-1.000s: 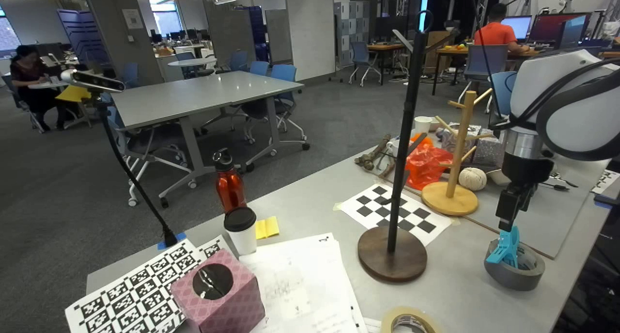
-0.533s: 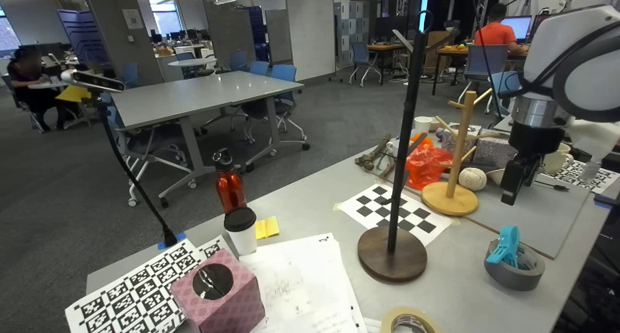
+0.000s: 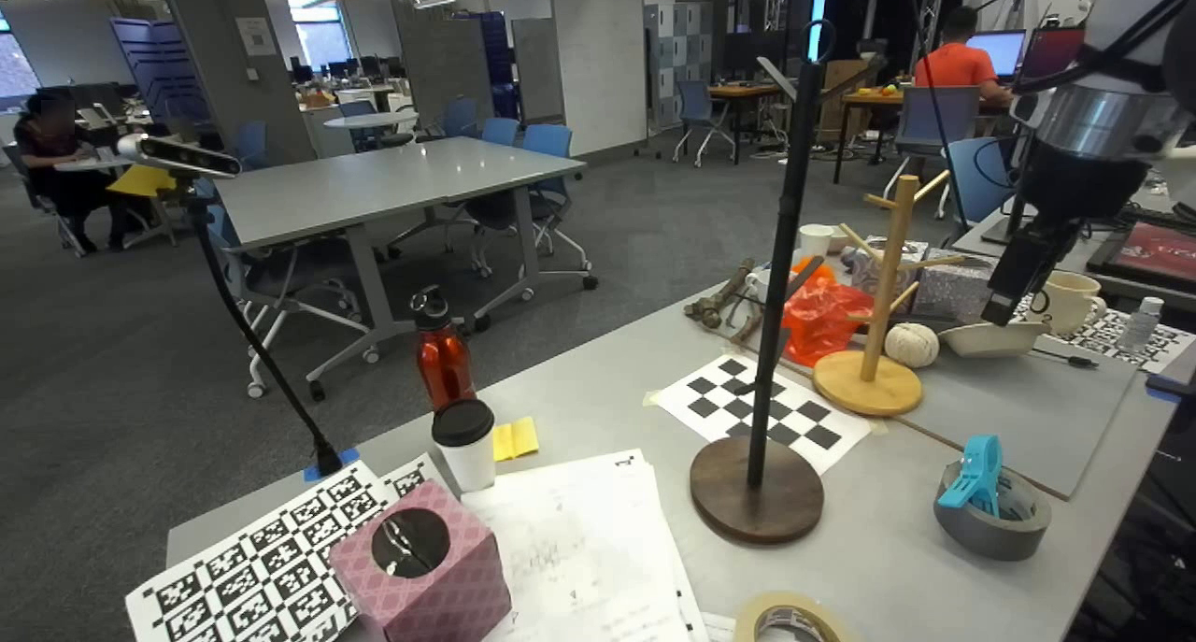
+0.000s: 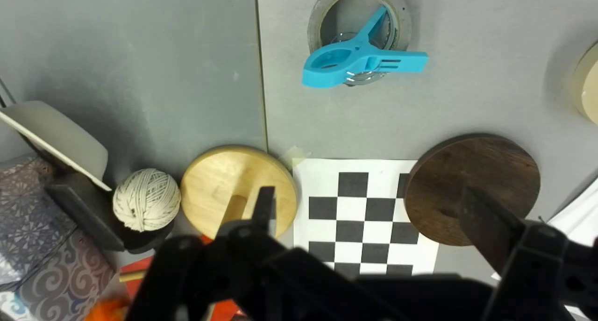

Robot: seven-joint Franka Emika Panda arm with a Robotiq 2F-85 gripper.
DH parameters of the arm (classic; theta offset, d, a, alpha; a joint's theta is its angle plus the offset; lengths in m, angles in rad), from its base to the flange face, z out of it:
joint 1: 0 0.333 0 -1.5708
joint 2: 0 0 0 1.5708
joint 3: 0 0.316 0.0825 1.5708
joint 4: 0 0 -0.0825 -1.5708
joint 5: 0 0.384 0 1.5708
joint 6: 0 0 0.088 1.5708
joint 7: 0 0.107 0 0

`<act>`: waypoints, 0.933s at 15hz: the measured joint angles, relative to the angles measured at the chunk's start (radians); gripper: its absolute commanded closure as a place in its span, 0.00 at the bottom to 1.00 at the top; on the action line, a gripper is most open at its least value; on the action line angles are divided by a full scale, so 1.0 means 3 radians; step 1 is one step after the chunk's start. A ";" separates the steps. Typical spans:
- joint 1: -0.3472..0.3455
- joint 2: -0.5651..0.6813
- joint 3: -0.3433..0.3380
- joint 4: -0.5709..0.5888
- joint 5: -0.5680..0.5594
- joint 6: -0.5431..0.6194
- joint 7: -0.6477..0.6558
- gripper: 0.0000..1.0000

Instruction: Remove the peg from the stand and place it on the masking tape

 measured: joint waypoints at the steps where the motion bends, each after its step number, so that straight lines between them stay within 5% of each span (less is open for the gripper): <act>1: 0.0000 -0.0091 -0.0006 -0.0043 0.0008 -0.0001 -0.0009 0.00; 7: 0.0011 -0.0550 -0.0016 -0.0323 0.0097 -0.0149 -0.0027 0.00; 14: 0.0013 -0.0587 -0.0016 -0.0375 0.0104 -0.0150 -0.0027 0.00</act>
